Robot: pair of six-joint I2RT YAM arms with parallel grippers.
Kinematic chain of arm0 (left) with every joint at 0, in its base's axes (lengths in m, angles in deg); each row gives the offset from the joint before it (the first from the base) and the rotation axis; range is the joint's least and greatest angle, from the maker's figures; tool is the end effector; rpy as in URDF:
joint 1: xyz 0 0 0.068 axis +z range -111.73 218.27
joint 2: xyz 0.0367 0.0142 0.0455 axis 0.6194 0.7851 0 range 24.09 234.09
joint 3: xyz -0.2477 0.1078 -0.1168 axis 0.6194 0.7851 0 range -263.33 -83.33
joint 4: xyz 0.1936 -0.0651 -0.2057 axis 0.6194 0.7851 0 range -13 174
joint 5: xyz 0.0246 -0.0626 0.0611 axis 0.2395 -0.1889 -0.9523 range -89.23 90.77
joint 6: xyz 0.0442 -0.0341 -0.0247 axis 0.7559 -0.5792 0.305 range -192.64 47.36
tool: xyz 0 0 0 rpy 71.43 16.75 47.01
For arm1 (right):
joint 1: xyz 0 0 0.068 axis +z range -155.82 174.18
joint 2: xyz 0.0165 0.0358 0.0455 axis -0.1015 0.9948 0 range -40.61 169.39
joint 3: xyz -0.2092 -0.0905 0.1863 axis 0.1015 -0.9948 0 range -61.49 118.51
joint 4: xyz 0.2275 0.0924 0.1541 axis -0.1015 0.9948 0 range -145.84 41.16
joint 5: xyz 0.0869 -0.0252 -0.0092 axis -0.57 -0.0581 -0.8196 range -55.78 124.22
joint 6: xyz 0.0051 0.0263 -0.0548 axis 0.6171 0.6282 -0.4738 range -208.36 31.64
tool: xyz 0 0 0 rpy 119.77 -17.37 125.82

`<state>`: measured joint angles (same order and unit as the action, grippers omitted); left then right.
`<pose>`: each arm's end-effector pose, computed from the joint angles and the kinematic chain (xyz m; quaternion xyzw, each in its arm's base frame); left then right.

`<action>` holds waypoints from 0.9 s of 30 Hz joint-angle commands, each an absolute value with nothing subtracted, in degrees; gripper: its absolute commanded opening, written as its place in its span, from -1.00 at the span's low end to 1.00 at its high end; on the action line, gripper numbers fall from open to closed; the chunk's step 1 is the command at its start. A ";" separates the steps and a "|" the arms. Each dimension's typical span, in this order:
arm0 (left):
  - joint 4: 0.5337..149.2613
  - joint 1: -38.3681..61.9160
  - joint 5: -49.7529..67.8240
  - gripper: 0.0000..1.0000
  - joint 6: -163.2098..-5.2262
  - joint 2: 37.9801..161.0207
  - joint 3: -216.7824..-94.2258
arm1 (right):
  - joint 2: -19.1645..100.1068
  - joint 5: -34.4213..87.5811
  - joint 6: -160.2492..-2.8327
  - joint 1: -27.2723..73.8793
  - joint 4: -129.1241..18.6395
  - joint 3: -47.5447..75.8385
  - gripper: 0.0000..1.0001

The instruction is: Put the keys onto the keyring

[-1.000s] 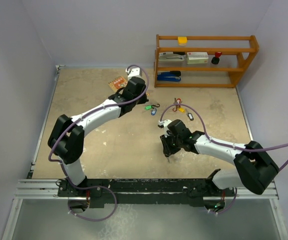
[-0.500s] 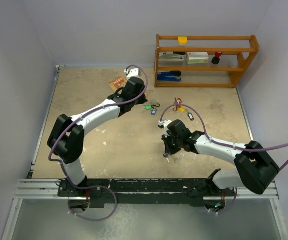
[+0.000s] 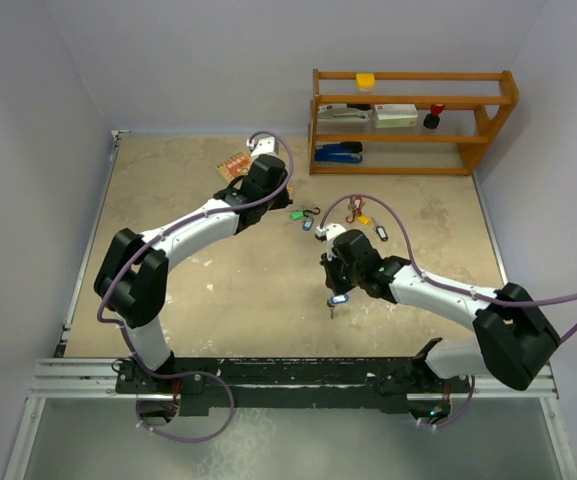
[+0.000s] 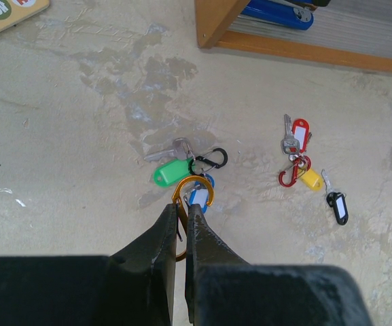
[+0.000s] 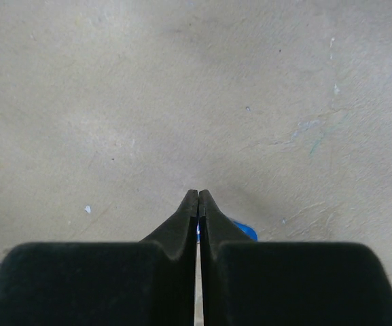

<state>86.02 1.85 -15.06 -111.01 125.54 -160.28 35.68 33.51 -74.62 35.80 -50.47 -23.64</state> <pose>0.3697 -0.2573 0.2694 -0.0800 0.8713 -0.1883 0.4460 0.2174 0.1940 0.1847 -0.2240 0.8922 0.1872 0.3447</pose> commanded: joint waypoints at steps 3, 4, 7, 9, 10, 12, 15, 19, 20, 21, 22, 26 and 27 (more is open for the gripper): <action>83.59 2.41 -14.39 -1.00 -111.23 122.14 -159.58 | 34.19 34.96 -74.45 35.95 -51.51 -19.19 -0.82; 83.59 2.50 -14.35 -1.00 -111.22 122.16 -159.52 | 34.89 34.57 -74.81 35.93 -49.95 -18.43 -0.56; 83.59 2.61 -14.35 -1.00 -111.22 121.89 -159.38 | 36.97 35.14 -76.40 36.00 -46.67 -16.31 -0.16; 83.55 2.68 -14.30 -1.00 -111.20 121.76 -159.20 | 37.79 33.81 -76.65 35.96 -45.46 -16.27 -0.08; 83.51 2.74 -14.34 -1.00 -111.22 121.72 -159.19 | 38.05 32.97 -76.64 36.01 -45.13 -16.61 -0.07; 83.51 2.83 -14.32 -1.00 -111.22 121.65 -159.06 | 38.39 32.07 -76.39 36.01 -44.68 -17.34 -0.05; 83.42 2.94 -14.24 -1.00 -111.21 121.62 -158.99 | 38.45 31.84 -75.84 36.01 -44.38 -18.90 -0.05; 83.30 2.94 -14.08 -1.00 -111.35 121.67 -158.89 | 38.21 31.64 -75.53 35.99 -44.42 -20.30 -0.05; 83.30 2.94 -13.97 -1.00 -111.39 121.73 -158.85 | 38.23 31.45 -75.44 36.01 -44.41 -20.56 -0.05; 83.30 2.94 -13.99 -1.00 -111.35 121.73 -158.88 | 38.30 31.29 -75.39 36.01 -44.46 -20.73 -0.05; 83.28 2.94 -14.02 -1.00 -111.39 121.68 -158.85 | 38.31 30.97 -75.31 36.00 -44.61 -21.01 -0.05; 83.25 2.94 -14.06 -1.00 -111.40 121.78 -158.79 | 38.83 30.00 -75.10 35.99 -45.30 -21.85 -0.06; 83.24 2.94 -14.05 -1.00 -111.40 121.80 -158.76 | 38.99 29.86 -75.04 35.94 -45.51 -22.06 -0.06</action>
<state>85.56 2.59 -14.41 -111.01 124.80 -159.32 38.85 31.54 -75.45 35.80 -44.81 -21.26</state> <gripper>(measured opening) 0.022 0.474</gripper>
